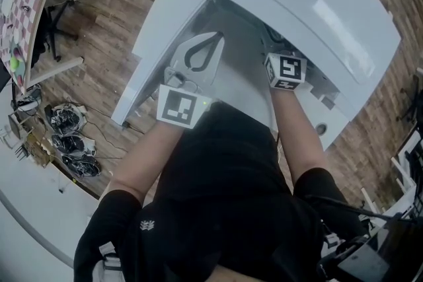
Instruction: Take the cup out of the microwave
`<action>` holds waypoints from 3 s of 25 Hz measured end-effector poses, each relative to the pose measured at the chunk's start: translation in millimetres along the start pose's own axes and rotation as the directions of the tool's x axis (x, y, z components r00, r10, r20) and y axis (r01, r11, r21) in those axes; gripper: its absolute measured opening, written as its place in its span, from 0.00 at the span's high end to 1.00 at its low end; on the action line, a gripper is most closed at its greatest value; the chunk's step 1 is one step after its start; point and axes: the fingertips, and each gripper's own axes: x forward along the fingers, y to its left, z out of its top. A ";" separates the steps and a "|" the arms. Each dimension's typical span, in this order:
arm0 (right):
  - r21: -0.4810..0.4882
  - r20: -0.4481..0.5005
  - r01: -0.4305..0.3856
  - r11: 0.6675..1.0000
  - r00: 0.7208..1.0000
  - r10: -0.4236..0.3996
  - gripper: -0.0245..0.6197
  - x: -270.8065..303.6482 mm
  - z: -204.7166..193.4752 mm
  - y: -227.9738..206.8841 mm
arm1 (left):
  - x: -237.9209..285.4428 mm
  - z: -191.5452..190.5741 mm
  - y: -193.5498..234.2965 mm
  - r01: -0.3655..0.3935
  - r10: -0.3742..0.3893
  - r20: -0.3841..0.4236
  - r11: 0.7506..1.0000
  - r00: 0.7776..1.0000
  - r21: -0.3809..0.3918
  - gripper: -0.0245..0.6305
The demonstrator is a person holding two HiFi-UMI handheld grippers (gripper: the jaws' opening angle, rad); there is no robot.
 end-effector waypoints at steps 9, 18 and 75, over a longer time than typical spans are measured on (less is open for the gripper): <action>0.006 0.001 -0.020 1.000 1.000 0.020 0.42 -10.8 9.9 7.3 | -15.5 12.6 3.8 -0.018 0.018 0.022 1.000 1.000 0.004 0.95; 0.006 -0.013 -0.007 1.000 1.000 0.007 0.47 -26.7 11.8 10.0 | -35.6 27.2 -0.6 -0.020 0.020 0.040 1.000 0.999 0.018 0.95; 0.021 0.164 0.050 0.999 0.985 -0.053 0.47 -186.6 93.6 68.1 | -142.7 84.8 -34.2 0.008 -0.020 0.174 0.998 0.984 0.067 0.95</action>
